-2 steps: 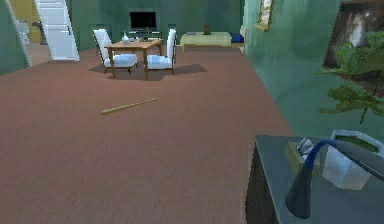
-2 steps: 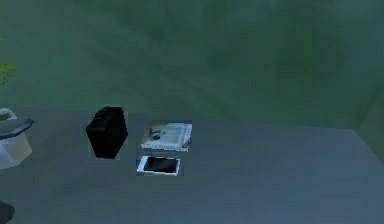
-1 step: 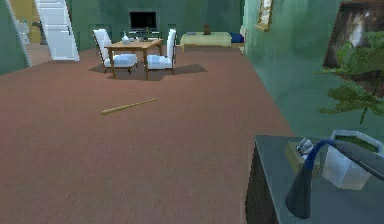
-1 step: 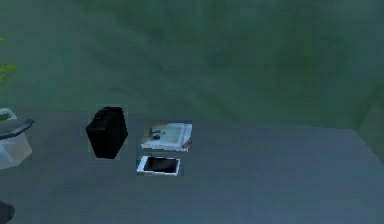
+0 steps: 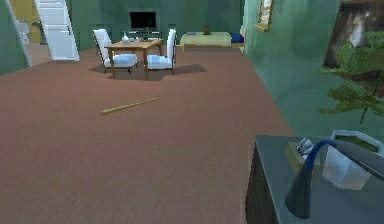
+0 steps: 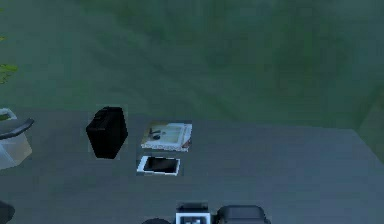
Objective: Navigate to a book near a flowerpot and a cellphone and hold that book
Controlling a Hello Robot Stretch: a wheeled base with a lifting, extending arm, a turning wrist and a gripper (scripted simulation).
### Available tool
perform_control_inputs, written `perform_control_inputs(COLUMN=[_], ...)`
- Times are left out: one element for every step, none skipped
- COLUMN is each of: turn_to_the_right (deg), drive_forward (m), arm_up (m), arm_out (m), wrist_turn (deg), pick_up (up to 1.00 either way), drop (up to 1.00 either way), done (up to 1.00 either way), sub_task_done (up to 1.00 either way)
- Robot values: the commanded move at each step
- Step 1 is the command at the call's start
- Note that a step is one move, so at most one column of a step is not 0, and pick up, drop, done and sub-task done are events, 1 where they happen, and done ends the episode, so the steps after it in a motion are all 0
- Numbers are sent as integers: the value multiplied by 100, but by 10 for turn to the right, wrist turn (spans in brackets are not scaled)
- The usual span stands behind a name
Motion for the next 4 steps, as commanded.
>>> perform_control_inputs(turn_to_the_right=[0,0,0,0], drive_forward=[0,0,0,0], arm_up=[0,0,0,0], arm_out=[42,0,0,0], wrist_turn=[0,450,450,450], pick_up=[0,0,0,0], drop=[0,0,0,0], done=[0,0,0,0], sub_task_done=[0,0,0,0])
